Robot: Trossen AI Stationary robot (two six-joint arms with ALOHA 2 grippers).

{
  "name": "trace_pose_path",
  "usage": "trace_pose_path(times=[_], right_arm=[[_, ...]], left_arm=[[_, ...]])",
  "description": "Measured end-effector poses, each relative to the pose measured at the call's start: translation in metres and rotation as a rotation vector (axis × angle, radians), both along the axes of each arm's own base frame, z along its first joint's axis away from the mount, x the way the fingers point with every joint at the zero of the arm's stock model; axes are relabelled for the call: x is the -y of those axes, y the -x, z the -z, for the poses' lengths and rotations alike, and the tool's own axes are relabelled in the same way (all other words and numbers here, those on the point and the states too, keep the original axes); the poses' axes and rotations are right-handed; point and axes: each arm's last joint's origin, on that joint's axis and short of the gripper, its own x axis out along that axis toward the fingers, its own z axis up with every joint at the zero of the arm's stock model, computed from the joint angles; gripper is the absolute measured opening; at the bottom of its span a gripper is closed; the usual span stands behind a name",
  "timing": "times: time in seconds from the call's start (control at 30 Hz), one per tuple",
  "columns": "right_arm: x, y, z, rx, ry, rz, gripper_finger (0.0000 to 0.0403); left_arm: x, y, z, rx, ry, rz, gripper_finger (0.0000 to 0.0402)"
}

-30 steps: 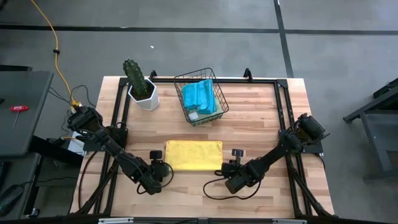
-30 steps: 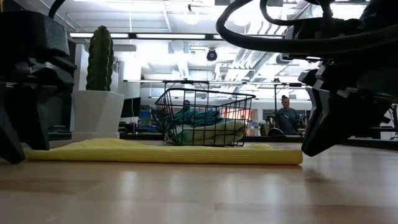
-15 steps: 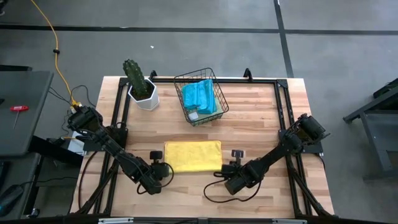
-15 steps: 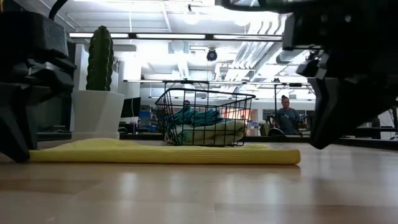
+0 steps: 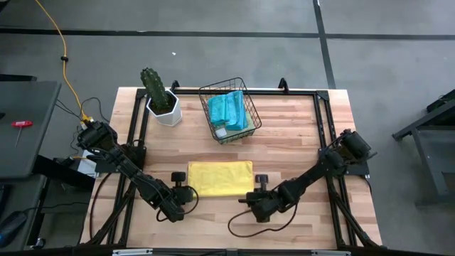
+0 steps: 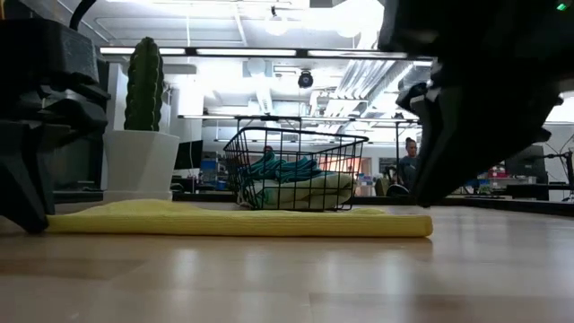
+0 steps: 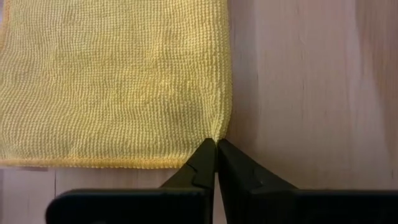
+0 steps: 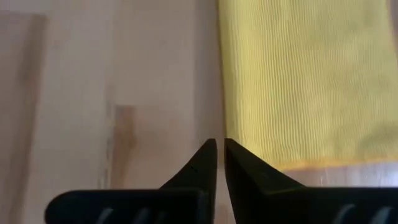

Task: Fold microfiber towels
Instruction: Fold the yellow microfiber cloth

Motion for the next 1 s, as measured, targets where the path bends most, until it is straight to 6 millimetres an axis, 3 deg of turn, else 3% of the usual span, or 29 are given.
trace_pose_path(times=[0.13,0.3,0.43,0.57,0.8,1.0], right_arm=[[0.011,-0.002,0.002,-0.069,-0.028,0.034,0.0043],[0.022,-0.007,0.003,-0.084,-0.027,0.036,0.0114],[0.025,-0.009,0.003,-0.109,-0.063,0.021,0.0166],[0.025,-0.01,0.009,-0.137,-0.085,0.018,0.0189],[0.024,-0.013,0.022,-0.153,-0.075,0.03,0.0175],[0.023,-0.013,0.021,-0.145,-0.077,0.054,0.0104]], left_arm=[[0.0,0.0,0.0,-0.001,-0.003,0.007,0.0002],[0.0,0.0,0.0,0.001,-0.002,0.007,0.0001],[0.0,0.0,0.0,-0.001,0.001,0.007,0.0001],[0.0,0.0,0.0,0.0,0.002,0.007,0.0001],[0.0,0.0,0.0,-0.001,0.004,0.008,0.0001],[0.0,0.0,0.0,-0.006,0.011,0.009,0.0]])
